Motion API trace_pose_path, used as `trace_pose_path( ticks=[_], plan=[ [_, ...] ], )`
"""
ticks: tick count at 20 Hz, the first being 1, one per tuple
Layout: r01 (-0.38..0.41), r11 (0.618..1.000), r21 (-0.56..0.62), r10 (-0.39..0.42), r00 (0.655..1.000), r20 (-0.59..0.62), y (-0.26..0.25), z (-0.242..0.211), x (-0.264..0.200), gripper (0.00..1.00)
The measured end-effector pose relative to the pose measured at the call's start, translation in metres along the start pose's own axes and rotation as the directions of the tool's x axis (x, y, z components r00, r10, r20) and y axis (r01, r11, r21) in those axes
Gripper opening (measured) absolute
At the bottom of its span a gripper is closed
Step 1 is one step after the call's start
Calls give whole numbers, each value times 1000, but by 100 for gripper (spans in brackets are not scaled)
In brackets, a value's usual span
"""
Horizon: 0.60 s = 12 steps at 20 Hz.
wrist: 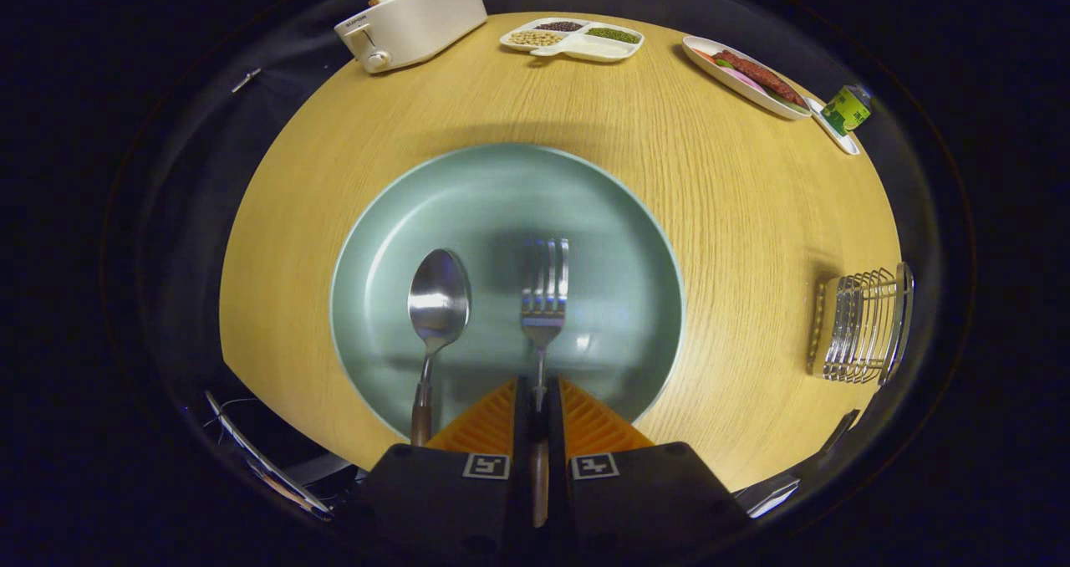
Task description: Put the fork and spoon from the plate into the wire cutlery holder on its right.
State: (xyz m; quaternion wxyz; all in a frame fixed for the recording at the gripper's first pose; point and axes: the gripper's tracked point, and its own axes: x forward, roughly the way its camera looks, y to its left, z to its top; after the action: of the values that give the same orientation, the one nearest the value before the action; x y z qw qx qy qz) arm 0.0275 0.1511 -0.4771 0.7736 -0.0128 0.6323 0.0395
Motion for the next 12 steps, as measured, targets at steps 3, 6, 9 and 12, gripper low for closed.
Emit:
trace_pose_path(
  ticks=[3,6,9,12],
  plan=[
    [-48,999,16,47,999,15,0,4,-6,9],
    [-72,997,35,70,997,42,-6,13,-17,8],
    [-101,992,76,96,994,61,-14,20,-33,8],
    [-136,986,100,128,988,87,-23,25,-60,8]
  ],
)
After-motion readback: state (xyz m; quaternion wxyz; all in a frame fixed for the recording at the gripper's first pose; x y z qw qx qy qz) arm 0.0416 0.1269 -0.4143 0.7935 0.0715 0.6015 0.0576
